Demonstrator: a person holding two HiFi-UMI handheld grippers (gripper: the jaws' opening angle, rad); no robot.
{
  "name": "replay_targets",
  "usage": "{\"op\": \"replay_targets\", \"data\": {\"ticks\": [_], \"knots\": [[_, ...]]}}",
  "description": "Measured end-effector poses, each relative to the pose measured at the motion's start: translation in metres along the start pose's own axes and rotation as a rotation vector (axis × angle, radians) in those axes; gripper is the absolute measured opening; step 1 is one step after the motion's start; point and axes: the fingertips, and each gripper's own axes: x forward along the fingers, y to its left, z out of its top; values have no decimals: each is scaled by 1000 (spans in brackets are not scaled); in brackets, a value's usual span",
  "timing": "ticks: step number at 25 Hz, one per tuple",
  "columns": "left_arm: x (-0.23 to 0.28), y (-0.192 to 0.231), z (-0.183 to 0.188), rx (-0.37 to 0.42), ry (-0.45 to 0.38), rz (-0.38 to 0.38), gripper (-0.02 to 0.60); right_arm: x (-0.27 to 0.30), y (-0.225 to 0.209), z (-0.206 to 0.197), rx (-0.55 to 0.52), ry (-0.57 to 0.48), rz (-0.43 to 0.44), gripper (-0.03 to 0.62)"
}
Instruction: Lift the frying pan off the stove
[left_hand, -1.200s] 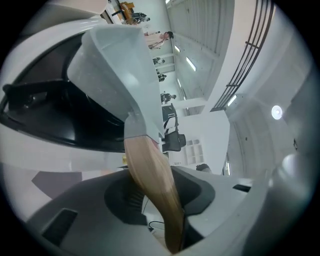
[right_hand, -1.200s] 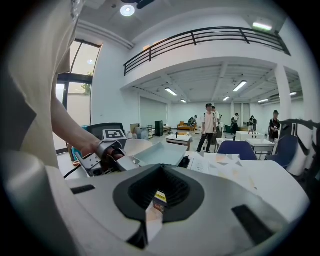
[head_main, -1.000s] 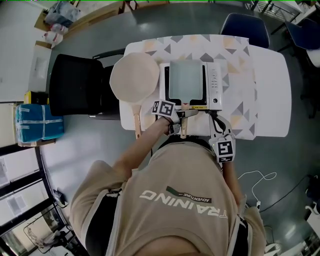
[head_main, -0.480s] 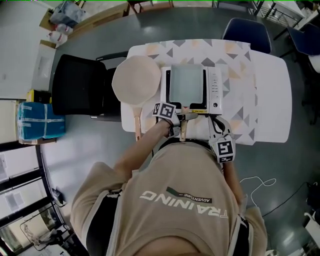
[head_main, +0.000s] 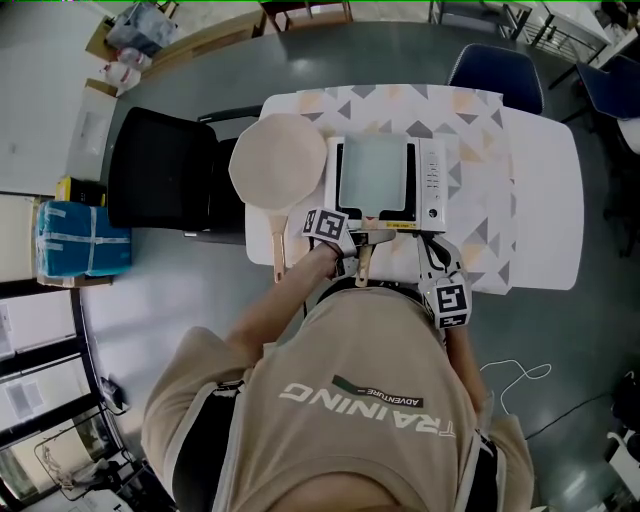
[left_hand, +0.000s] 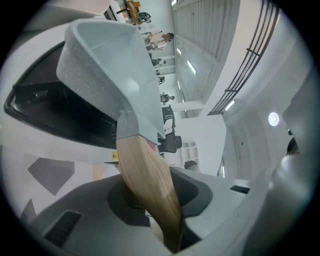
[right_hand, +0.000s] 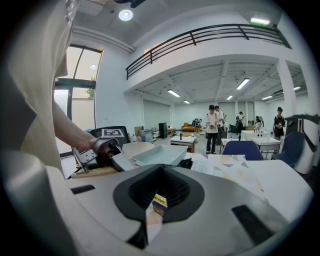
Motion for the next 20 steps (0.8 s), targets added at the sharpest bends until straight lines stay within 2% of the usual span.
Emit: {"op": "replay_targets", "data": {"ticks": [7,13,20], "knots": [[-16,-9,-7,46,13,45,103,-7,9,3,9,-15,-23,0],[-26,-29,-12,44,7,17,101,-13,19,7,17,-31,-47,-2],[-41,-44,-21,68,12,41,103,-16,32,15,33,-50,-44,-2]]}}
